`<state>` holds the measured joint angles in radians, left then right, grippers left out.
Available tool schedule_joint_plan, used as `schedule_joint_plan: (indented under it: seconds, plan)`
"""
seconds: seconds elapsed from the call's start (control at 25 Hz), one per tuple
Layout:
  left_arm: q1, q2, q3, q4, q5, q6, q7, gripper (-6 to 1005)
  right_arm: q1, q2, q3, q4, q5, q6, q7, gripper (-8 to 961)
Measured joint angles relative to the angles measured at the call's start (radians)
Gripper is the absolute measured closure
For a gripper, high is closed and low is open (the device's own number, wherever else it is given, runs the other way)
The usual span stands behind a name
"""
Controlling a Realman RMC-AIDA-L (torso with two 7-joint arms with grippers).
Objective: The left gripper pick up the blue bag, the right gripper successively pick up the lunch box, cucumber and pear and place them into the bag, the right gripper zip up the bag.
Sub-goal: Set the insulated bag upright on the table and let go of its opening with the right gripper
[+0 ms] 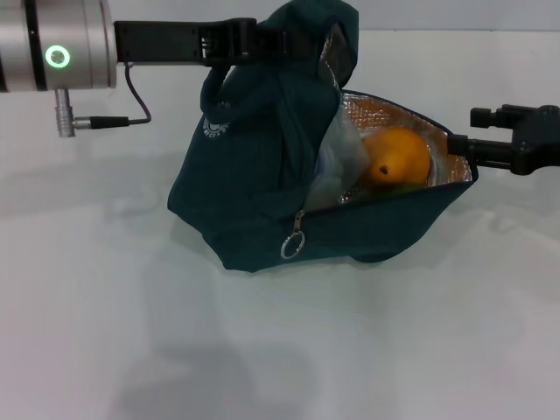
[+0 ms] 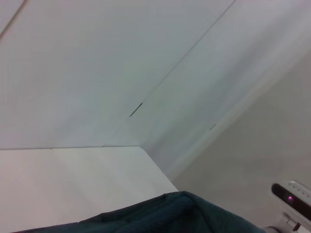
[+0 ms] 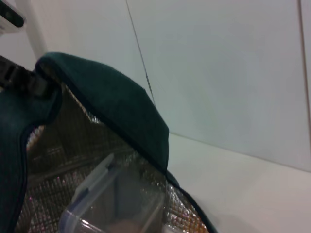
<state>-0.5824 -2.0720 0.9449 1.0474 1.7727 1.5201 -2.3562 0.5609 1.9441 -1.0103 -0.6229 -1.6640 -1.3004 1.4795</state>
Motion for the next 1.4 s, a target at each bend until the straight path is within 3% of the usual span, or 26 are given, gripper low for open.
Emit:
schedule_joint_plan:
  seconds: [0.4,0.88,1.4]
  plan:
    - [-0.004,0.000,0.000,-0.001,0.000,-0.004,0.003,959,0.014,0.038,-0.001,0.002,-0.067,0.060,-0.002,301]
    - [-0.004,0.003,0.000,-0.001,0.000,-0.006,0.003,959,0.020,0.046,-0.001,0.002,-0.070,0.095,-0.002,314]
    - [-0.004,0.002,0.000,-0.001,0.001,-0.006,0.005,959,0.027,0.050,-0.001,0.002,-0.071,0.105,-0.001,774]
